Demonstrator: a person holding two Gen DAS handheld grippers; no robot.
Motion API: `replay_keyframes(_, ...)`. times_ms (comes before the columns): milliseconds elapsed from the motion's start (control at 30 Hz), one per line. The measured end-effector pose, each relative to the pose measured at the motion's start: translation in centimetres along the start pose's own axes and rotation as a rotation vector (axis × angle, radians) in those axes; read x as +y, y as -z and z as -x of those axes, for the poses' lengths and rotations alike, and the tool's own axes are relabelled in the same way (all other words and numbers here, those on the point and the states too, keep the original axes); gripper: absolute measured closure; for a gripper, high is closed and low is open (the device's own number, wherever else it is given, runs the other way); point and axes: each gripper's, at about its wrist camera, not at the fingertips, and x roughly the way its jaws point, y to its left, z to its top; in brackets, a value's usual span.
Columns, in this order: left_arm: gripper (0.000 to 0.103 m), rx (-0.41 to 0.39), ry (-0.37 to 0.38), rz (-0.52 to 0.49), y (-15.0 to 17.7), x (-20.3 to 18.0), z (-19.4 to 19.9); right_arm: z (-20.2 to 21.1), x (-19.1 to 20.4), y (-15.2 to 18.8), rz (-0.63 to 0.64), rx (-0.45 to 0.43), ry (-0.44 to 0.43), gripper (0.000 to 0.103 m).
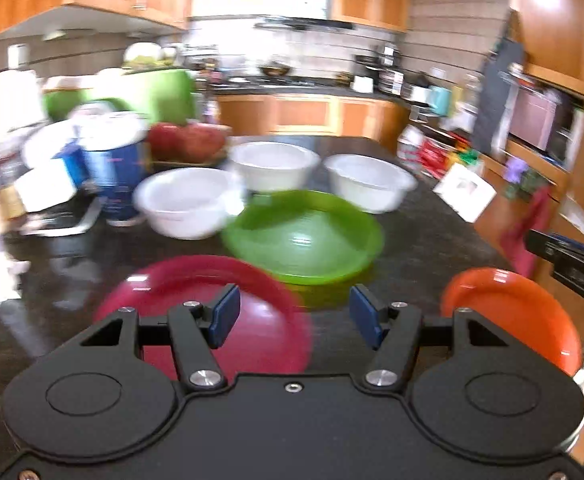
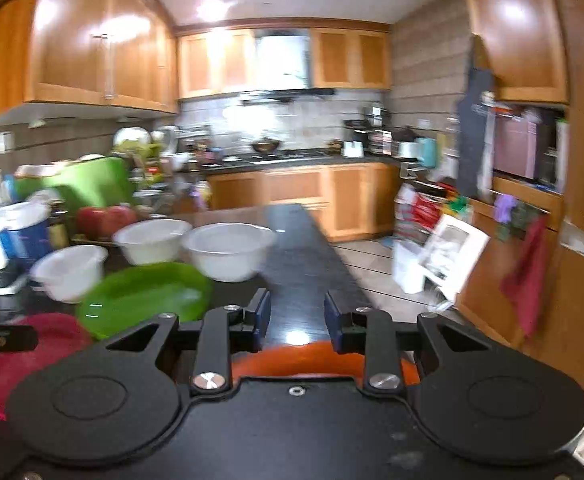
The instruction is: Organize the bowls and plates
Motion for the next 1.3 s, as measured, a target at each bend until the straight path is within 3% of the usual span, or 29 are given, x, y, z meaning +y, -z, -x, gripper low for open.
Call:
replay_keyframes(233,0.041,0.013,-0.123,0.018,0.4,6.5,-0.2,-0.9,7.2,0.4,0.030,0.045,-0.116,0.071)
replay_keyframes(467,0.047,0.103,-0.122,0.030,1.4,10.2,-2.2,-2.6,11.4,1.6,0.008,0.159,-0.158,0.076)
replay_keyframes(800,0.055,0.174,-0.028,-0.010,2.1,12.6,-4.6,-4.3,14.5,3.3,0.031,0.222,-0.091,0.090)
replay_keyframes(1100,0.056,0.198,0.034,-0.041,2.1,13.2,-5.7,-5.8,15.9,4.3,0.031,0.259,-0.056,0.091)
replay_keyframes(1300,0.063,0.224,0.073,-0.054,2.0,13.2,-6.5,-6.4,16.2,4.6,0.024,0.276,-0.042,0.091)
